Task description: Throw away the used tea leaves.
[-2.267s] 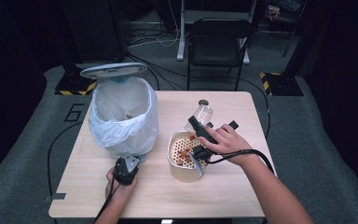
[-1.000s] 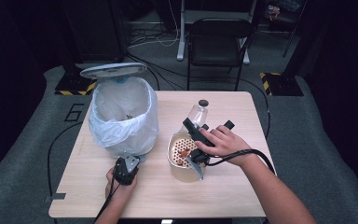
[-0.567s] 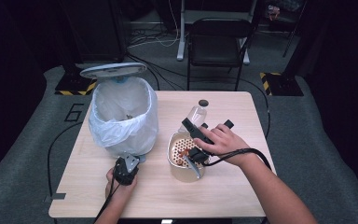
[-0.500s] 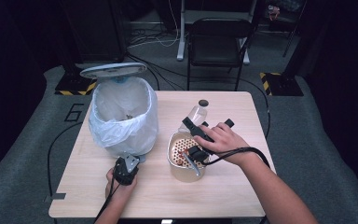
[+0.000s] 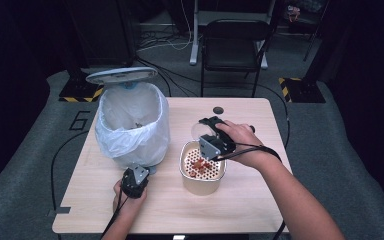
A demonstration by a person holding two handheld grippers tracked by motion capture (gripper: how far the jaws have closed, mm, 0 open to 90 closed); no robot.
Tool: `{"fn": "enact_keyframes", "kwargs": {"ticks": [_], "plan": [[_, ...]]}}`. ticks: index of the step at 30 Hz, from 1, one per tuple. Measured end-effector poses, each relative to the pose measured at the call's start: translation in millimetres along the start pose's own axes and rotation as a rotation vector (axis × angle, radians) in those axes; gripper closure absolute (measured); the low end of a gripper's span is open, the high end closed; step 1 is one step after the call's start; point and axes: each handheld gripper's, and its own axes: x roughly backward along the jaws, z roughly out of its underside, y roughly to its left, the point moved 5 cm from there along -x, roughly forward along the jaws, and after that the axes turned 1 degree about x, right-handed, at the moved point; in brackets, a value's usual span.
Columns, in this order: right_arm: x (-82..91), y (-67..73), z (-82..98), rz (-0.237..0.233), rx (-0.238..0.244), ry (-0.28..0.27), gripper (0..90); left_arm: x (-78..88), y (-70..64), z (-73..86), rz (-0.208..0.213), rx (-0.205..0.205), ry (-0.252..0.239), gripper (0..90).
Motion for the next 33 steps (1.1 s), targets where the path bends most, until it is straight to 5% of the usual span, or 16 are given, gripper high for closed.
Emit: {"fn": "enact_keyframes", "kwargs": {"ticks": [7, 14, 20, 33], "plan": [[-2.2, -8.8, 8.2, -0.12, -0.349, -0.085, 43.3, 0.1, -0.1, 0.0, -0.002, -0.005, 0.002, 88.7], [1.8, -22.7, 14.2, -0.237, -0.644, -0.17, 43.3, 0.1, -0.1, 0.0, -0.001, -0.004, 0.001, 88.7], [9.1, -34.8, 10.3, -0.289, -0.811, -0.245, 43.5, 0.1, -0.3, -0.1, -0.003, -0.006, 0.001, 88.8], [8.9, -49.6, 7.9, -0.342, -1.041, -0.278, 43.4, -0.4, -0.5, -0.2, -0.003, 0.007, -0.005, 88.8]]}}
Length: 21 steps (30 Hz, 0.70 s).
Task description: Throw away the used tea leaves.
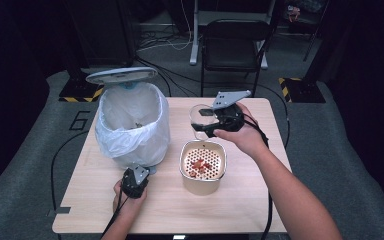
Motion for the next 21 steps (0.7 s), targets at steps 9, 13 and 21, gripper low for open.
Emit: {"fn": "enact_keyframes", "kwargs": {"ticks": [9, 13, 21], "plan": [[-0.9, 6.3, -12.5, -0.034, -0.061, -0.017, 43.3, 0.0, 0.3, -0.3, -0.002, -0.007, -0.002, 88.8], [0.4, 10.8, -23.7, -0.015, -0.072, -0.023, 43.3, -0.1, 0.3, -0.2, -0.001, -0.004, -0.003, 88.8], [-2.6, 18.3, -49.8, -0.006, -0.068, -0.02, 43.3, 1.0, 2.1, -0.5, -0.002, -0.029, 0.01, 88.8]]}}
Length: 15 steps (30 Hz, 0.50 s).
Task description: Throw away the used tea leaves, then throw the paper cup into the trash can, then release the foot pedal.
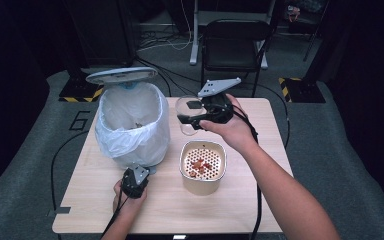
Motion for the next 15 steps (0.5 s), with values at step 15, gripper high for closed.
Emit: {"fn": "enact_keyframes", "kwargs": {"ticks": [15], "plan": [[-35.7, 5.4, -39.3, 0.002, -0.007, 0.001, 43.3, -0.1, 0.0, 0.0, -0.004, 0.005, -0.002, 88.8]]}}
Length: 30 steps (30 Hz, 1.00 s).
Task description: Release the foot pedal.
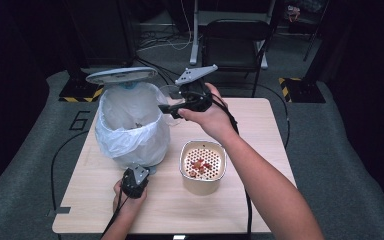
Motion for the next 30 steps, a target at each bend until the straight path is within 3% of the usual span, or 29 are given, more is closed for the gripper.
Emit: {"fn": "enact_keyframes", "kwargs": {"ticks": [1, 2, 3, 7, 8, 14, 15, 18, 19, 21, 22, 24, 25, 26, 30], "plan": [[-3.4, 0.7, -3.8, -0.004, 0.001, -0.005, 43.3, -1.6, -0.2, -0.2, -0.015, 0.003, -0.022, 88.8], [-6.1, 1.5, -6.2, -0.004, 0.005, -0.003, 43.3, -1.5, -0.1, -0.2, -0.014, 0.003, -0.021, 88.8], [-8.4, 2.4, -7.8, -0.005, 0.005, 0.0, 43.3, 0.6, 0.1, 0.1, 0.013, 0.0, 0.008, 88.8], [-21.0, 4.8, -14.3, -0.001, 0.02, 0.007, 43.2, 0.6, 0.2, 0.1, 0.012, -0.001, 0.008, 88.8], [-24.0, 5.2, -15.4, 0.0, 0.021, 0.009, 43.2, -1.5, -0.1, -0.2, -0.016, 0.002, -0.021, 88.8], [-40.9, 5.1, -20.8, 0.005, 0.005, 0.024, 43.0, -1.5, 0.0, -0.2, -0.015, 0.001, -0.021, 88.8], [-42.4, 5.1, -21.4, 0.003, 0.006, 0.028, 43.0, 0.6, 0.2, 0.1, 0.014, -0.001, 0.009, 88.8], [-51.9, 6.1, -23.2, 0.005, -0.004, 0.027, 42.9, -1.4, 0.2, -0.2, -0.015, -0.001, -0.019, 88.8], [-55.1, 6.1, -23.6, 0.013, -0.001, 0.027, 42.8, 0.7, 0.3, 0.1, 0.012, -0.005, 0.01, 88.8], [-60.2, 7.1, -24.2, 0.016, -0.003, 0.025, 42.7, 0.7, 0.3, 0.1, 0.009, -0.005, 0.009, 88.8], [-63.6, 7.7, -24.6, 0.017, -0.002, 0.027, 42.7, -1.7, 0.0, -0.3, -0.015, 0.002, -0.023, 88.8], [-71.0, 8.5, -26.3, 0.023, -0.008, 0.018, 42.4, 0.6, 0.1, 0.1, 0.012, -0.003, 0.009, 88.8], [-73.4, 8.7, -26.8, 0.029, -0.012, 0.017, 42.3, -0.8, 0.1, -0.1, -0.013, -0.001, -0.011, 88.8], [-77.0, 8.7, -27.2, 0.034, -0.014, 0.017, 42.2, 0.5, 0.3, 0.1, 0.014, -0.002, 0.007, 88.8], [-91.6, 11.1, -27.6, 0.05, -0.014, 0.032, 41.6, 0.8, 0.6, 0.3, 0.017, -0.006, 0.012, 88.8]]}}
